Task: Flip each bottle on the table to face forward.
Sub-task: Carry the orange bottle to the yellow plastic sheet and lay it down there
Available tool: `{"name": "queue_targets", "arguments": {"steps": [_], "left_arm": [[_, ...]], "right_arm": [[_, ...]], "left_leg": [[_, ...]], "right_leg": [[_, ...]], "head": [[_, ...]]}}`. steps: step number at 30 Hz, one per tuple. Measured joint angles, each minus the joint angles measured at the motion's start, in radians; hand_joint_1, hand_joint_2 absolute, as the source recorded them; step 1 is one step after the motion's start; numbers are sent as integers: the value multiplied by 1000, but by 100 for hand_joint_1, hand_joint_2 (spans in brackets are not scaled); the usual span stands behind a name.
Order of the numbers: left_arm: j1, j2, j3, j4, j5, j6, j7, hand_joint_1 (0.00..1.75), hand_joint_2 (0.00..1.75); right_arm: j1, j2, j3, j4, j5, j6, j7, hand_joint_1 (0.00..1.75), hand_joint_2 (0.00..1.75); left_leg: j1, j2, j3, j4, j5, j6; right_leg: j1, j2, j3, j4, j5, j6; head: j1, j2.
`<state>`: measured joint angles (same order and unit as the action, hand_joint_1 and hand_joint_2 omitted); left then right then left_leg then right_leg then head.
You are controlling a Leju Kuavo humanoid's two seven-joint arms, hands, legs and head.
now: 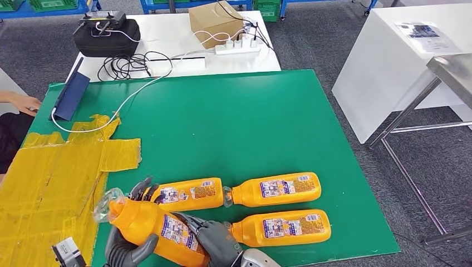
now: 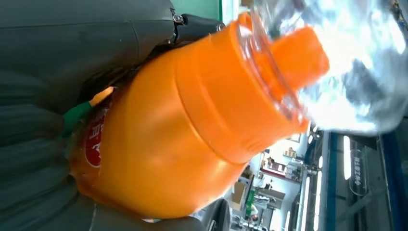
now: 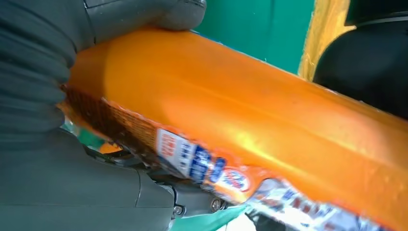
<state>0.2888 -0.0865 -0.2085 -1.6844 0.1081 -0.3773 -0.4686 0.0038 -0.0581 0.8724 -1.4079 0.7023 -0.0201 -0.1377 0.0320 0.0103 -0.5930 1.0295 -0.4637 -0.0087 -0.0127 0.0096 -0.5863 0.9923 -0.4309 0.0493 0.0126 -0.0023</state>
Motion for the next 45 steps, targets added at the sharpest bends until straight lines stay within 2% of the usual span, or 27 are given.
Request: {"name": "queue_targets", "arguments": {"steps": [5, 9, 18, 19, 22, 23, 27, 31, 34, 39, 45], "left_arm": [[-10, 13, -14, 1, 15, 12, -11, 175, 175], [-8, 19, -16, -2, 25, 15, -21, 175, 175], [17, 22, -4, -74, -13, 19, -30, 175, 175], [19, 22, -1, -82, -31, 27, -30, 175, 175], [21, 21, 16, -112, -159, 96, -30, 175, 175], [22, 21, 24, -125, -222, 132, -28, 175, 175], [20, 22, 101, -178, -490, 305, -3, 175, 175], [6, 23, 192, -224, -631, 433, -5, 175, 175], [-4, 21, 241, -271, -770, 587, -12, 175, 175], [-16, 27, 319, -334, -1108, 855, 64, 175, 175], [-16, 75, 357, -318, -1403, 1009, 188, 175, 175]], "right_arm": [[-4, 26, -16, 38, 8, 4, -5, 175, 175], [4, 28, -31, 42, 11, -27, 1, 175, 175], [63, -21, -81, -117, 24, -53, 58, 175, 175], [68, -25, -84, -131, 27, -54, 58, 161, 175], [81, -31, -95, -163, 38, -62, 60, 30, 175], [85, -31, -101, -174, 42, -72, 63, 0, 175], [92, -24, -145, -241, 63, -125, 70, 0, 175], [91, -17, -177, -301, 90, -130, 61, 0, 175], [76, -10, -184, -338, 104, -125, 48, 0, 175], [55, -5, -191, -376, 90, -109, 50, 0, 175], [38, -19, -199, -384, 59, -107, 51, 0, 175]], "left_leg": [[0, 0, 0, 0, 0, 0], [0, 0, 0, 0, 0, 0], [0, -1, -1, 0, 0, 0], [0, -1, -1, 0, 0, 0], [0, -1, -1, 0, 0, 0], [0, -1, -1, 0, 0, 0], [0, 0, 0, 0, 0, 0], [1, 0, 0, 0, 1, 0], [1, 0, -1, 0, 1, 0], [1, 0, -1, 0, 1, 0], [1, 0, -1, 0, 1, 0]], "right_leg": [[0, 0, 0, 0, 0, 0], [0, 0, 0, 0, 0, 0], [0, 0, 0, 0, 0, 0], [0, 0, 0, 0, 0, 0], [0, -1, 0, 0, 0, 0], [0, 0, 0, 0, 0, 0], [0, 0, -1, 0, 0, 0], [1, 0, 0, 0, 0, 0], [1, 0, -1, 1, 0, 0], [1, 0, 0, 1, 0, 0], [1, 0, -1, 1, 0, 0]], "head": [[0, 0], [0, 0], [0, 0], [0, 0], [0, 0], [0, 0], [0, 0], [0, 0], [0, 0], [0, 0], [0, 0]]}}
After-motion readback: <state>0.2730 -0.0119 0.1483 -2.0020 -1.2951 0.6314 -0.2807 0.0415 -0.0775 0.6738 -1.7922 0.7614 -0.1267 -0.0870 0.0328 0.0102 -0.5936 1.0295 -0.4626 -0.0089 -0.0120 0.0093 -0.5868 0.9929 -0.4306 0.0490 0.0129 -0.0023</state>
